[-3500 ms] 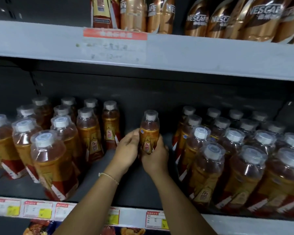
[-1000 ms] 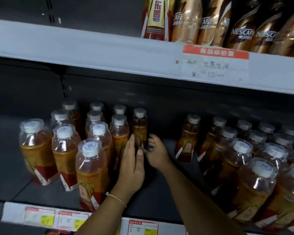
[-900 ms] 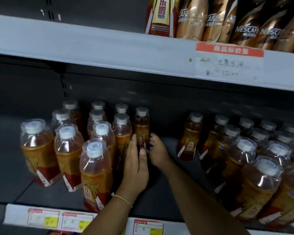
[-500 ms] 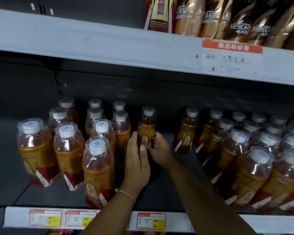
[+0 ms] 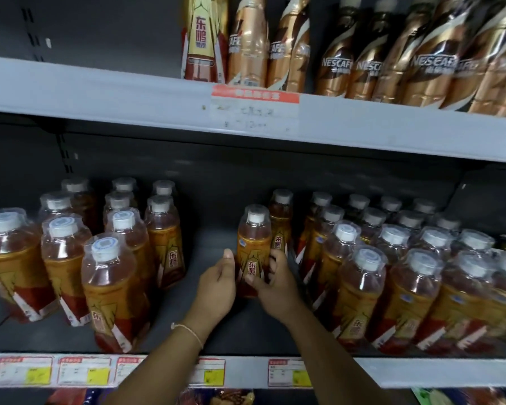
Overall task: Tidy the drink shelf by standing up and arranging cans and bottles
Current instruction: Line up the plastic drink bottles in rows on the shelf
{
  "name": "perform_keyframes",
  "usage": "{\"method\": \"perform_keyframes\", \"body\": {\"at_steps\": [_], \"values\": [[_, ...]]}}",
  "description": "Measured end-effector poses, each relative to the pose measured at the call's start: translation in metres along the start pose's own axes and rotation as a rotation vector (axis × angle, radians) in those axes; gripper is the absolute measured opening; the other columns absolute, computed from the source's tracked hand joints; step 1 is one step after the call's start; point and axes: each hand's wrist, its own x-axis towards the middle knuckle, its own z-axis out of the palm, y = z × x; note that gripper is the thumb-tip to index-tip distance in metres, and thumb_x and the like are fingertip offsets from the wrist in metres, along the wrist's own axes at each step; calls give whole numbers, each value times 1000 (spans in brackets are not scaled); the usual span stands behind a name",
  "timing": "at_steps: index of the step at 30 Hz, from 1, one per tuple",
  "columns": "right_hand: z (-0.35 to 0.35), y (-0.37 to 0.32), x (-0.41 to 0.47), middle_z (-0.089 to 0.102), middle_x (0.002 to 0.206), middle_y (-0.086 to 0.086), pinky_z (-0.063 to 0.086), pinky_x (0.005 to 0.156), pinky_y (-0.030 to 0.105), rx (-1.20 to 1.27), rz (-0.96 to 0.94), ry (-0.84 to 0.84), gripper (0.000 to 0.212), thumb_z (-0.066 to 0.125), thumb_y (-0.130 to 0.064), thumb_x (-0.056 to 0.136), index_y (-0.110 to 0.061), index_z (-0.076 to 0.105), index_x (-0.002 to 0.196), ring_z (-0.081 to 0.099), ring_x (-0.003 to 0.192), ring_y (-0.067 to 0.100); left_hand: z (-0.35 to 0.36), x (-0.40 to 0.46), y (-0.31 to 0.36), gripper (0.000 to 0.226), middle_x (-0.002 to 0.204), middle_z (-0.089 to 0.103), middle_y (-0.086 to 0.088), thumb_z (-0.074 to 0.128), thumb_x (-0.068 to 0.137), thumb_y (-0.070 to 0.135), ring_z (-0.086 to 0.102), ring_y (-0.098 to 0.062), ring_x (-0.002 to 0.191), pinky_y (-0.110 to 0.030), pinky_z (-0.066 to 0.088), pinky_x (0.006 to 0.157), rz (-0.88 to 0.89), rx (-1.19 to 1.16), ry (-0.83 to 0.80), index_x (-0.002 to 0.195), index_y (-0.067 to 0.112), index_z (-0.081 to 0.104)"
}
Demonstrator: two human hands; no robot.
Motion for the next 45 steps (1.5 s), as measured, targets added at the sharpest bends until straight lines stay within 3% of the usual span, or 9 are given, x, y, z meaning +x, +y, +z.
{"method": "perform_keyframes", "body": {"at_steps": [2,6,8,12,15,21,25,30,45], "values": [[-5,3,-6,54,128,-24,42,90,4,-31,0,24,64,67,-9,94,-35,34,143,54,114,-14,10,-4,4,60,102,73,7,24,99,58,64,-1,101,-20,46,92,10,-7,-27,101,26,74],[-17,1,-15,39,154,0,39,116,42,-102,29,124,66,60,-20,100,-27,28,158,43,139,17,25,-6,7,60,105,74,7,22,97,60,65,-1,104,-25,46,97,20,-89,-81,103,30,74],[-19,-3,-21,38,153,1,40,115,43,-152,35,178,63,57,-24,101,-31,29,157,43,138,19,31,-8,7,59,104,74,11,21,96,62,64,0,104,-24,46,95,8,-96,-89,102,37,74],[-15,-6,-32,42,152,3,36,116,37,-216,63,212,59,49,-22,103,-26,26,158,43,139,19,38,-14,11,46,96,68,36,18,91,69,59,19,96,-1,41,76,13,-71,-94,89,67,64],[-14,-7,-36,47,150,5,36,118,40,-193,107,189,60,48,-10,100,-20,31,156,43,140,21,40,-13,11,45,94,64,42,17,91,70,55,24,95,6,38,73,17,-74,-117,88,70,62],[-16,-5,-41,50,148,4,35,119,42,-144,160,206,65,51,-2,93,-18,35,154,43,141,19,46,0,2,72,127,65,8,20,89,73,57,-6,122,-37,39,112,-50,-198,-181,130,32,61],[-18,-6,-39,41,156,4,29,122,43,-141,191,195,77,54,-1,91,-20,23,159,34,147,20,51,1,6,67,122,68,12,22,83,82,59,-3,118,-37,40,110,-30,-231,-241,117,45,66],[-20,-7,-34,35,160,1,26,124,44,-143,224,172,87,57,-1,89,-26,14,161,28,150,20,55,5,3,91,131,63,9,24,75,91,54,-7,127,-42,35,115,-16,-244,-264,136,31,56],[-21,-9,-25,43,154,-3,34,119,41,-79,274,159,92,57,1,86,-31,14,160,37,145,19,57,7,2,83,136,59,7,24,81,85,49,-9,131,-43,31,116,5,-249,-293,138,31,53]]}}
